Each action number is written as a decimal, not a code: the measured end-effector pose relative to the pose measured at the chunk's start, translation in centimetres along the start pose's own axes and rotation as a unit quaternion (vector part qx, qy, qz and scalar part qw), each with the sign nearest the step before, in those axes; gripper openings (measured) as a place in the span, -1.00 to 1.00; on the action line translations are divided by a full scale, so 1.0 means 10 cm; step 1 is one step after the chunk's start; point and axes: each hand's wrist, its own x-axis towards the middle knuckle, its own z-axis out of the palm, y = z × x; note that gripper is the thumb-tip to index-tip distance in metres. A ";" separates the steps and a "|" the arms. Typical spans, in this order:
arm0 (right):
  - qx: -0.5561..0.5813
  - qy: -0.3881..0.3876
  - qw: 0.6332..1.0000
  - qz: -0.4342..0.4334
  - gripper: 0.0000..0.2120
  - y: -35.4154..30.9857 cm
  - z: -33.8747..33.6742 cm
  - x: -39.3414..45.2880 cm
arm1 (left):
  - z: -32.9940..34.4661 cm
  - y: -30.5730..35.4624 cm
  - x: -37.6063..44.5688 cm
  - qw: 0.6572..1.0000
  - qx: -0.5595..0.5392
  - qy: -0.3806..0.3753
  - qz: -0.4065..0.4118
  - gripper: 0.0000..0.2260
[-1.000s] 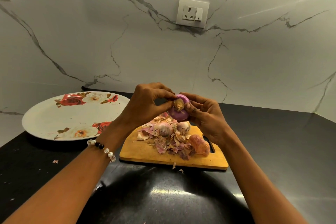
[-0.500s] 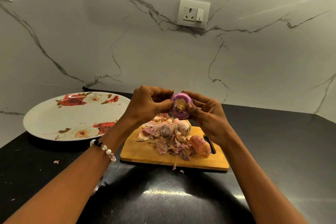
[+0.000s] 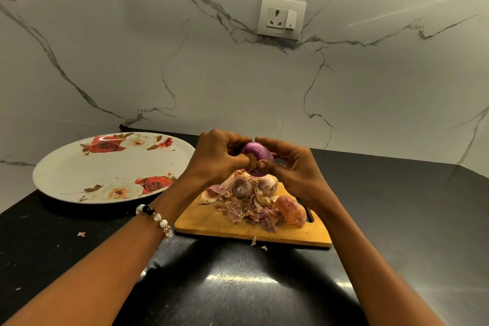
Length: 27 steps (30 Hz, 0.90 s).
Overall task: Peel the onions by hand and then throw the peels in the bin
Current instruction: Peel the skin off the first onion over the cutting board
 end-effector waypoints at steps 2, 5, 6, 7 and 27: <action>-0.016 0.003 1.000 -0.006 -0.53 0.01 0.01 0.00 | 0.02 -0.03 0.01 0.999 0.004 0.034 -0.013 -0.70; -0.012 0.017 1.000 -0.012 -0.53 0.01 -0.01 0.01 | -0.01 -0.07 0.02 0.993 -0.076 0.066 -0.067 -0.73; 0.001 0.025 1.000 -0.009 -0.53 0.00 -0.02 0.01 | -0.02 -0.06 0.03 0.990 -0.104 0.058 -0.078 -0.72; 0.015 0.034 0.999 -0.004 -0.53 0.00 -0.05 0.01 | -0.03 -0.05 0.04 0.988 -0.124 0.040 -0.084 -0.72; 0.084 0.048 0.995 0.038 -0.54 0.04 -0.10 0.00 | -0.10 0.02 0.03 0.980 -0.160 -0.067 -0.102 -0.66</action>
